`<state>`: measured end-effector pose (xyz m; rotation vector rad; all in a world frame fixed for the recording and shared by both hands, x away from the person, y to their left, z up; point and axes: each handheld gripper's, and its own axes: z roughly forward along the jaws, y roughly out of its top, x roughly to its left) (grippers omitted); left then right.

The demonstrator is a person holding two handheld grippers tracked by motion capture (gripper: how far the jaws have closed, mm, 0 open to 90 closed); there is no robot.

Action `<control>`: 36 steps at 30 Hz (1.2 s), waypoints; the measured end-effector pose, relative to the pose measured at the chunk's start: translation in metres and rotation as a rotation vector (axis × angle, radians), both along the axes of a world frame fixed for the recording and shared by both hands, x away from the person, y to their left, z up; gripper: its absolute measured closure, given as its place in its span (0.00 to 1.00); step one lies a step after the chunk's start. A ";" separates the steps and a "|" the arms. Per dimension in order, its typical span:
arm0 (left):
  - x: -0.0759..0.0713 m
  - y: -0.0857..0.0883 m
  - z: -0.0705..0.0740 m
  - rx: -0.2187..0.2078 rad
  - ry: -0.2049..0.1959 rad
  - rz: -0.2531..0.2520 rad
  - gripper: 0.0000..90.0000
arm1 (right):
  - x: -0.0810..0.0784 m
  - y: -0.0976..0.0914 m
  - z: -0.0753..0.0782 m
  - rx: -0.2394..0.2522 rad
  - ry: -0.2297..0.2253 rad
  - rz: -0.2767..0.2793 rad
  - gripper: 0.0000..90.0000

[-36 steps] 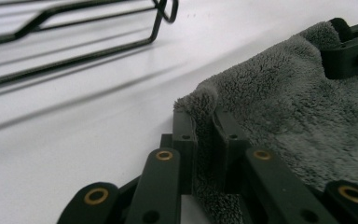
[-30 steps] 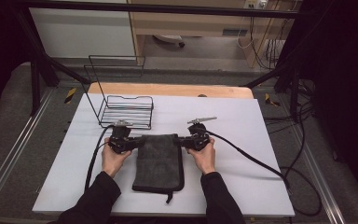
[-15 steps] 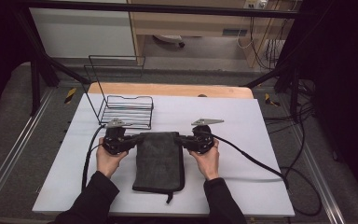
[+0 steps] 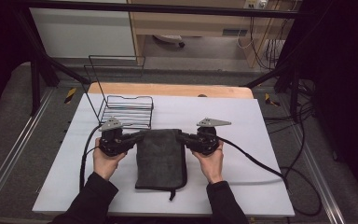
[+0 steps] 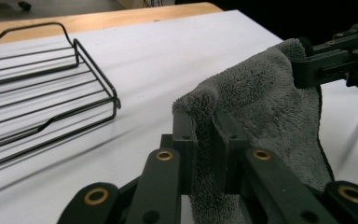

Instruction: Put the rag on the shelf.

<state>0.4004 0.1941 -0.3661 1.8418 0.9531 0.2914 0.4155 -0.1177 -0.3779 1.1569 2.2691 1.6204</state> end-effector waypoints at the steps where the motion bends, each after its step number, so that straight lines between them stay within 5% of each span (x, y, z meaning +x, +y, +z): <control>1: -0.001 0.000 0.001 -0.008 -0.004 -0.001 0.90 | -0.001 -0.001 0.002 0.005 -0.010 -0.002 0.88; 36: -0.039 0.012 0.056 -0.143 -0.222 0.026 0.90 | -0.032 0.003 0.066 0.065 -0.264 -0.008 0.88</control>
